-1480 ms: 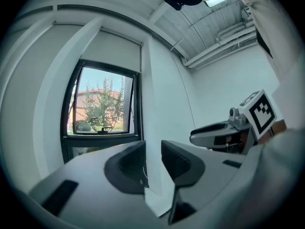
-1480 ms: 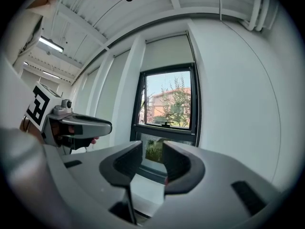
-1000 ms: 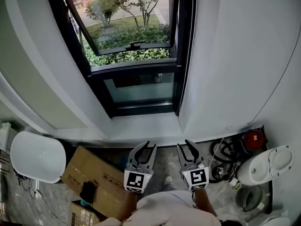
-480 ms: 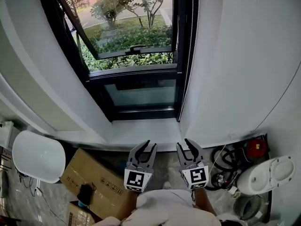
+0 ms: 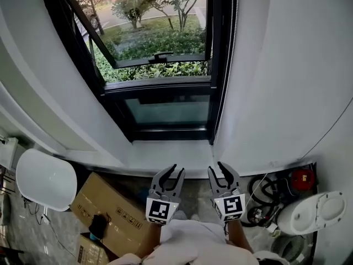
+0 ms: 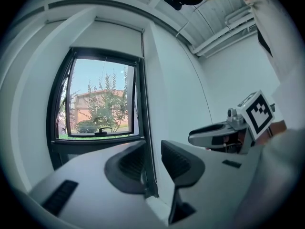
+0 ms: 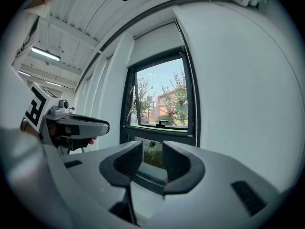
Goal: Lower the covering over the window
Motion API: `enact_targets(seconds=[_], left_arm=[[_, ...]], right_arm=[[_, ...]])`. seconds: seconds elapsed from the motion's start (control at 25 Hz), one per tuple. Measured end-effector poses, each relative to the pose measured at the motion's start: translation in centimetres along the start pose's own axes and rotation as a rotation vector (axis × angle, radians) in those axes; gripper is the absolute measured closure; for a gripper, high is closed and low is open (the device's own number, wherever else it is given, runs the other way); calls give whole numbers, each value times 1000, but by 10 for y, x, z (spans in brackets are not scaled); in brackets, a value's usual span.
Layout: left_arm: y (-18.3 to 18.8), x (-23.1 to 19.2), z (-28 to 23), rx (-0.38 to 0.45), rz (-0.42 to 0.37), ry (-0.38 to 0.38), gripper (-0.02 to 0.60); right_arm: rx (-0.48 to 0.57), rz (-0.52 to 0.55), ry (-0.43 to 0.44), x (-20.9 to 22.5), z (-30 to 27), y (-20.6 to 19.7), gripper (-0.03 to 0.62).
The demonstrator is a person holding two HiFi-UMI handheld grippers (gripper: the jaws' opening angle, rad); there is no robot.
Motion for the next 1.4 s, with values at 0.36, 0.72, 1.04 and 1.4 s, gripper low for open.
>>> enact_targets(seconds=[0.36, 0.72, 1.04, 1.4], left_arm=[[-5, -18, -25, 2, 5, -14, 474], [-10, -64, -85, 32, 2, -81, 476], [-11, -122, -137, 32, 6, -146, 475], [-15, -177, -179, 70, 19, -231, 474]], right_arm=[[-4, -6, -9, 7, -26, -2, 465], [-8, 7, -67, 24, -88, 5, 465], [-17, -3, -134, 33, -152, 17, 465], [-28, -2, -199, 32, -207, 26, 465]])
Point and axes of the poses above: the fingertips, and each gripper's own axes: z backward along the fingers, x to its right, y out of its top, the point moved 8 cm from there along z, backward along the fingers, and after that the axes turned 2 degrees about -x, right-handed, at the moved point
